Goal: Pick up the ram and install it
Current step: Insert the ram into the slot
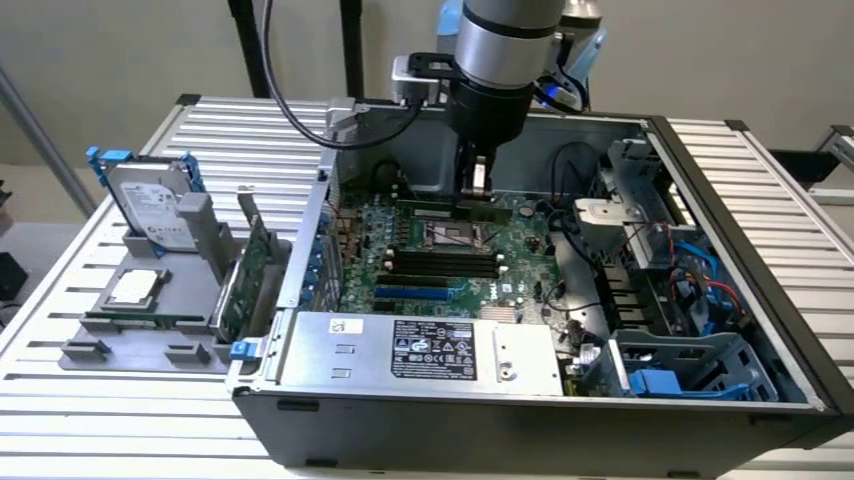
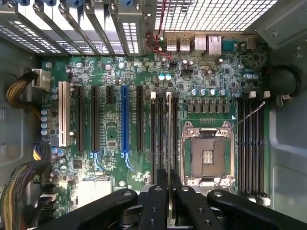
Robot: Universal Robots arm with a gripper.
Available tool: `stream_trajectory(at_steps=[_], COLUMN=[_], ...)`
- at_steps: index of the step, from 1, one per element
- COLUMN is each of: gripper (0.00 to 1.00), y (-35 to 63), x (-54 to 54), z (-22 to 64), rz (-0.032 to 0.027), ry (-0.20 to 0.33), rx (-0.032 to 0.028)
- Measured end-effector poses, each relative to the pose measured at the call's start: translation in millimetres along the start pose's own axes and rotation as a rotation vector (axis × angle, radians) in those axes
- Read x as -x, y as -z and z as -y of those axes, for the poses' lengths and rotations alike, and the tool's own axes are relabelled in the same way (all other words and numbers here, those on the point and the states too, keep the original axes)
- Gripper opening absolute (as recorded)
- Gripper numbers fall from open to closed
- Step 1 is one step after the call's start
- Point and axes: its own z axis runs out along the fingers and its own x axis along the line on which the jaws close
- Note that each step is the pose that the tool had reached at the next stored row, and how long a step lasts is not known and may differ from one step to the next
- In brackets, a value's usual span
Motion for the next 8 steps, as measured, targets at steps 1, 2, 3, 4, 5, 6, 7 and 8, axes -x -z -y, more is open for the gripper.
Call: stream_trajectory(at_steps=[1,2,3,4,5,6,7,8], gripper=[0.0,0.0,0.0,0.0,0.0,0.0,0.0,0.0], y=[-1.8,-3.6,-5.5,-7.2,-9.0,-10.9,-12.6,-14.6], x=[-0.1,-0.2,-0.2,-0.3,-0.4,-0.5,-0.6,-0.6], z=[0.1,0.2,0.4,0.5,0.6,0.7,0.8,0.9], rz=[-0.0004,-0.0004,-0.0002,-0.0002,-0.0003,-0.0004,-0.0004,-0.0002], ry=[-0.001,-0.002,-0.002,-0.002,-0.002,-0.002,-0.002,-0.002], rx=[-0.0001,-0.0001,-0.0002,-0.0002,-0.0002,-0.0002,-0.0002,-0.0002])
